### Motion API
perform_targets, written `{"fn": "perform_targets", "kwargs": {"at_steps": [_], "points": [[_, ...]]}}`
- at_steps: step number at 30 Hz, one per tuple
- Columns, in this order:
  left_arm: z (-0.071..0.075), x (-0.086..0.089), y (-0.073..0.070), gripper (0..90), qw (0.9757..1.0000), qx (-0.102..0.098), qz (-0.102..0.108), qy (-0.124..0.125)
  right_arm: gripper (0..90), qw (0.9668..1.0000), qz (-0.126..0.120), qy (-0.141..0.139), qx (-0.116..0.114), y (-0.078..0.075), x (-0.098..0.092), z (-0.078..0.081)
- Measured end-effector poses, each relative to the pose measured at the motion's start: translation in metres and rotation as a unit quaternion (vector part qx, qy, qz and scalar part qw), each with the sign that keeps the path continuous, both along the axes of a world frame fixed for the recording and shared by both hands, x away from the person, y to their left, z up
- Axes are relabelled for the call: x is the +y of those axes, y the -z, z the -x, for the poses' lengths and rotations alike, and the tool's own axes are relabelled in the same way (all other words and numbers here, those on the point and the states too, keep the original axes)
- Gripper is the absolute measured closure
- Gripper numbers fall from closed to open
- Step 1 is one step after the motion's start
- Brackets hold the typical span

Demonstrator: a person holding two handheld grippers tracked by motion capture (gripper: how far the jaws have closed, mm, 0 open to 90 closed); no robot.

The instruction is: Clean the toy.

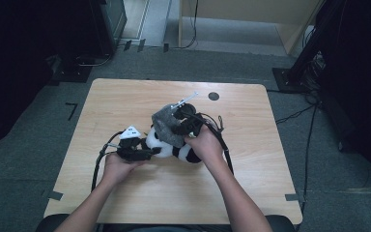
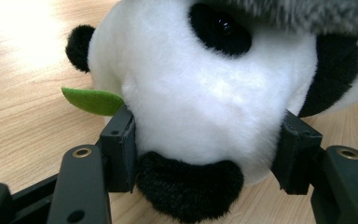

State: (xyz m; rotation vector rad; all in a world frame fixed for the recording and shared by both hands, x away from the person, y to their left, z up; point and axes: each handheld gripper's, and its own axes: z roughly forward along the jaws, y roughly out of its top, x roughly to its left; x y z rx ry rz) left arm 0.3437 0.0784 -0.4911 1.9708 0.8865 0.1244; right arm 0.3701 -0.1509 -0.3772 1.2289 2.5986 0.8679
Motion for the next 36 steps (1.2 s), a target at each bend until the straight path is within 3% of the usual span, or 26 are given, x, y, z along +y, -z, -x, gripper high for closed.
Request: {"fn": "perform_targets", "kwargs": {"at_steps": [6,9,12,14,20,27,31,36], "points": [[0.0,0.0,0.0,36.3,1.0,-0.001,-0.001,0.0,80.8,0.9996,-0.004,0.029,-0.007,-0.011,-0.023,-0.001],[0.0,0.0,0.0,36.1,1.0,-0.001,0.0,-0.001,80.7,0.9989,-0.026,0.039,-0.003,-0.015,-0.033,0.0],[0.0,0.0,0.001,36.0,1.0,-0.003,-0.001,0.001,80.8,0.9973,-0.066,0.03,0.003,-0.022,-0.029,0.002],[0.0,0.0,0.001,36.0,1.0,-0.005,-0.003,0.002,80.7,0.9975,-0.066,0.025,0.001,-0.023,-0.024,0.003],[0.001,0.001,0.0,35.7,1.0,-0.007,-0.005,0.003,80.7,0.9982,-0.06,-0.009,0.004,-0.021,0.011,0.004],[0.001,0.0,0.0,35.4,1.0,-0.005,-0.005,0.001,80.6,0.9987,-0.023,-0.034,0.03,0.009,0.048,0.002],[0.0,0.0,0.0,35.7,1.0,0.0,-0.005,-0.001,80.7,0.9991,-0.002,-0.037,0.02,0.015,0.052,0.004],[0.0,0.0,0.0,36.8,1.0,0.003,-0.004,-0.001,80.8,0.9994,0.016,-0.032,0.002,0.011,0.04,0.004]]}}
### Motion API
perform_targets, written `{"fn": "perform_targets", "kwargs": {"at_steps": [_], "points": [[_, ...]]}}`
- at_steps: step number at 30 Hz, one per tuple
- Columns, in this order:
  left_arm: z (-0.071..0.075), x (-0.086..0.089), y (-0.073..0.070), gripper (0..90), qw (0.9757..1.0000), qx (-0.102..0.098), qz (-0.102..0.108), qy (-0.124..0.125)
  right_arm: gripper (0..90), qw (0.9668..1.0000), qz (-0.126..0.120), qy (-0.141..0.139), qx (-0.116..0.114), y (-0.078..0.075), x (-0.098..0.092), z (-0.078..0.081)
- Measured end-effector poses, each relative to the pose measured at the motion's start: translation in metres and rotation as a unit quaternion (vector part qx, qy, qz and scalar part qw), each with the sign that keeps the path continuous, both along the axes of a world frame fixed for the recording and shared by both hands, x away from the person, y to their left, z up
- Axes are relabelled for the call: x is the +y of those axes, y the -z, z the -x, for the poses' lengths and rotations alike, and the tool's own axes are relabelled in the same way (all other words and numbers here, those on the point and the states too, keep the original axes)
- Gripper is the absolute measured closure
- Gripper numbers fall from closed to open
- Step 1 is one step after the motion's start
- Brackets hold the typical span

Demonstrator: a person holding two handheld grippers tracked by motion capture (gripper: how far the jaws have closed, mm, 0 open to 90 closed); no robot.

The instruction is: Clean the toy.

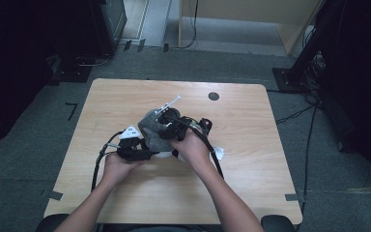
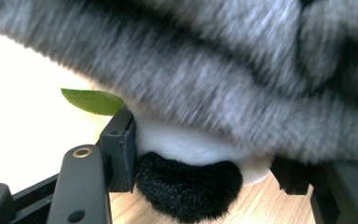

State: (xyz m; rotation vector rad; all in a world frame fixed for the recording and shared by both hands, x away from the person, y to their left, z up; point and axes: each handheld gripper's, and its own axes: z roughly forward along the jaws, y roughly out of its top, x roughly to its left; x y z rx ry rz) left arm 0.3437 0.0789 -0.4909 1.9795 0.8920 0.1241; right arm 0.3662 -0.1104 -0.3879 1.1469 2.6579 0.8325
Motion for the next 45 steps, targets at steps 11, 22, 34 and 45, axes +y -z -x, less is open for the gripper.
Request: {"fn": "perform_targets", "kwargs": {"at_steps": [11,22,34,45], "points": [[0.0,0.0,0.0,37.0,1.0,-0.001,0.002,0.002,80.9,0.9989,-0.014,0.044,0.006,-0.01,-0.055,0.001],[-0.001,0.0,0.0,36.9,1.0,0.0,0.003,0.002,80.8,0.9967,-0.047,0.066,0.009,-0.021,-0.09,0.004],[0.0,0.0,0.0,36.7,1.0,-0.002,-0.004,0.001,80.9,0.9894,-0.099,0.105,-0.019,-0.044,-0.136,0.014],[0.001,-0.001,0.0,36.8,1.0,-0.003,-0.006,0.0,80.9,0.9837,-0.157,0.083,-0.025,-0.056,-0.153,0.048]]}}
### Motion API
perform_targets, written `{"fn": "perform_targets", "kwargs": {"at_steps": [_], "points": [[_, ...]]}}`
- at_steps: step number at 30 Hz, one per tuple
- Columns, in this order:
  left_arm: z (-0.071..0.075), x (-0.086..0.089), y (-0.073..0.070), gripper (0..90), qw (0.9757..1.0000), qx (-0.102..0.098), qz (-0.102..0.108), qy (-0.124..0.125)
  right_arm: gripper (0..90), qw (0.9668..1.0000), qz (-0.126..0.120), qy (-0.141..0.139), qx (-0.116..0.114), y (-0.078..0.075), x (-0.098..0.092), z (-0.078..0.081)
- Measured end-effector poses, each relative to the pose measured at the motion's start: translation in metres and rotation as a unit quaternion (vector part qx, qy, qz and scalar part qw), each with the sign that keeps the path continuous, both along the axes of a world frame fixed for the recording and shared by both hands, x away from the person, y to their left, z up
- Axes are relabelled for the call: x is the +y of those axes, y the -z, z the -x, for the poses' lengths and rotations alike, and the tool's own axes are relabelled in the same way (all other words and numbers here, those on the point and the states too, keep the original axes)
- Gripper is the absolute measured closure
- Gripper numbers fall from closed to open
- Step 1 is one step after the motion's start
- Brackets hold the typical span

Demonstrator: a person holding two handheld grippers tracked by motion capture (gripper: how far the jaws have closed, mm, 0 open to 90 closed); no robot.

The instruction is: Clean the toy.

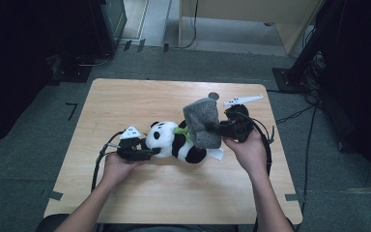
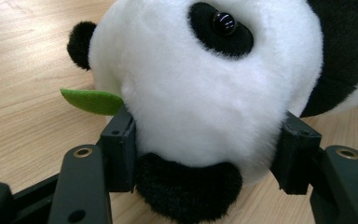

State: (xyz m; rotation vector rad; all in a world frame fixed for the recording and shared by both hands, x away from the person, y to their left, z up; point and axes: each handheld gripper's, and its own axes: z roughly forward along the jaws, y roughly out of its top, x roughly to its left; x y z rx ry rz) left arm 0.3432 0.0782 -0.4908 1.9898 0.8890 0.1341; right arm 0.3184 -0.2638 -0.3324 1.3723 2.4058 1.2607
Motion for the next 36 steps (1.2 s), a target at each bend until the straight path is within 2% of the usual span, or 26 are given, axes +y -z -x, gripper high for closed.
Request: {"fn": "perform_targets", "kwargs": {"at_steps": [5,6,7,10,12,13,15,20,24,26,29,36], "points": [[0.0,0.0,0.0,36.7,1.0,0.0,0.0,0.0,80.8,0.9995,-0.023,-0.023,-0.001,-0.001,0.009,0.01],[0.0,0.0,0.0,36.7,1.0,0.0,0.0,0.0,80.8,0.9989,-0.02,-0.041,0.008,0.007,0.016,0.013],[0.0,0.0,0.0,36.7,1.0,0.0,-0.001,0.0,80.8,0.9989,-0.02,-0.041,0.008,0.007,0.016,0.013],[0.0,0.0,0.0,36.7,1.0,-0.001,-0.004,0.001,80.7,0.9984,-0.004,-0.05,0.027,0.026,0.024,0.013],[0.001,-0.001,0.0,36.8,1.0,0.0,-0.008,0.002,80.6,0.9982,0.003,-0.046,0.037,0.039,0.024,0.012],[0.002,-0.001,0.0,36.9,0.9999,0.0,-0.011,0.002,80.6,0.9982,-0.002,-0.044,0.04,0.044,0.022,0.011],[0.003,-0.002,0.0,36.9,0.9999,-0.002,-0.011,0.002,80.6,0.9987,0.003,-0.037,0.037,0.051,0.018,0.013],[0.003,-0.001,0.001,36.8,0.9999,-0.005,-0.01,0.002,80.5,0.9993,-0.01,-0.02,0.029,0.059,0.002,0.017],[0.002,-0.001,0.0,36.9,0.9999,-0.002,-0.01,0.002,80.5,0.9995,0.003,-0.006,0.032,0.066,-0.01,0.018],[0.002,-0.001,0.001,36.8,0.9999,-0.002,-0.01,0.002,80.5,0.9994,-0.002,-0.001,0.036,0.071,-0.014,0.018],[0.001,-0.001,0.0,36.8,0.9999,-0.002,-0.011,0.003,80.5,0.9992,-0.011,-0.003,0.038,0.076,-0.017,0.019],[0.001,-0.001,0.0,36.8,0.9999,0.001,-0.01,0.002,80.5,0.999,0.001,0.015,0.042,0.078,-0.024,0.02]]}}
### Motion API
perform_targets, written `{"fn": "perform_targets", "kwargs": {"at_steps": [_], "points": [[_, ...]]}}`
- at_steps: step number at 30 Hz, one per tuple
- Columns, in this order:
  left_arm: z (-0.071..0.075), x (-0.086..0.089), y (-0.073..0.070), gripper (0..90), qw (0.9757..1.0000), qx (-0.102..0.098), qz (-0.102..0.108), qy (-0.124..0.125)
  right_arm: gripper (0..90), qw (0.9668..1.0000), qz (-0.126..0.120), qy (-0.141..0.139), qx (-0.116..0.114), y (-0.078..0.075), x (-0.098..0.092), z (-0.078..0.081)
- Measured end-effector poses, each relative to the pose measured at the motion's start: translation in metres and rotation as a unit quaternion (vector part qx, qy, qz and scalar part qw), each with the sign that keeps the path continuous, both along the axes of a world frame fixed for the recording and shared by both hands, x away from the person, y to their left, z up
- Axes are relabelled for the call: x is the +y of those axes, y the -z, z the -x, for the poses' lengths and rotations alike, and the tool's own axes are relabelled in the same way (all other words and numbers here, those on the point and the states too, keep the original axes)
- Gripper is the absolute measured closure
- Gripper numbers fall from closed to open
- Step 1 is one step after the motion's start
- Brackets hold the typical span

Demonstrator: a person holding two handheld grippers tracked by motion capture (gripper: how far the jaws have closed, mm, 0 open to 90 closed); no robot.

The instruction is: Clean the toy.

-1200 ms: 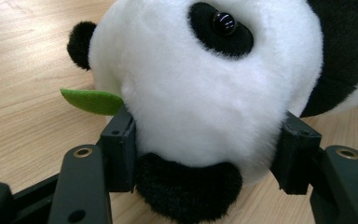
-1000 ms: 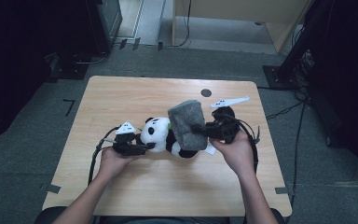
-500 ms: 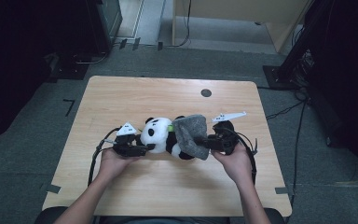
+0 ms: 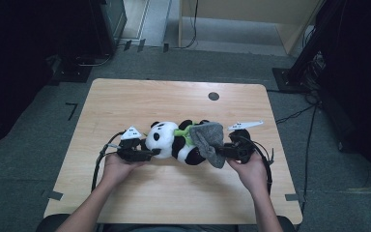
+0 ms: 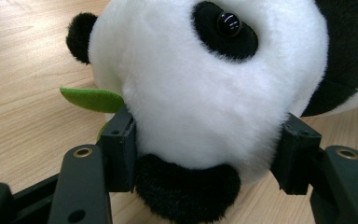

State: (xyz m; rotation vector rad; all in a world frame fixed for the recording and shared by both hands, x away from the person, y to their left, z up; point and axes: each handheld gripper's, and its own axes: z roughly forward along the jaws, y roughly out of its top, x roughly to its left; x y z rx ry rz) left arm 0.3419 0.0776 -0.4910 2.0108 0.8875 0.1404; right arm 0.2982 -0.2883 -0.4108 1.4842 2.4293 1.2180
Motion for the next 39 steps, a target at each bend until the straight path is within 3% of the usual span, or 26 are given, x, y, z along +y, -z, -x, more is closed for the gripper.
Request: {"fn": "perform_targets", "kwargs": {"at_steps": [6,11,16,20,24,29,31,39], "points": [[0.0,0.0,0.0,36.6,1.0,-0.003,-0.003,0.001,80.5,0.9997,-0.013,0.011,-0.014,-0.01,-0.012,0.005],[0.0,0.0,0.0,36.6,1.0,-0.003,-0.003,0.001,80.5,0.9985,-0.042,0.011,-0.033,-0.028,-0.016,0.011],[0.0,-0.001,0.0,36.6,1.0,-0.003,-0.003,0.0,80.5,0.9967,-0.057,-0.013,-0.055,-0.046,-0.005,0.019],[0.0,-0.001,0.0,36.7,1.0,-0.003,-0.002,-0.001,80.3,0.9956,-0.056,-0.039,-0.064,-0.052,0.014,0.024],[0.0,-0.001,0.0,36.7,1.0,-0.002,-0.001,-0.002,80.4,0.9949,-0.049,-0.059,-0.066,-0.048,0.034,0.024],[0.0,-0.001,-0.001,37.0,1.0,0.0,-0.002,-0.001,80.3,0.9963,-0.03,-0.071,-0.037,-0.026,0.047,0.016],[0.0,-0.001,-0.001,37.2,1.0,0.0,-0.003,0.0,80.3,0.9965,-0.034,-0.072,-0.025,-0.017,0.045,0.012],[0.0,0.0,-0.001,37.5,1.0,0.002,0.0,0.0,80.4,0.9984,-0.033,-0.038,-0.025,-0.013,0.019,0.01]]}}
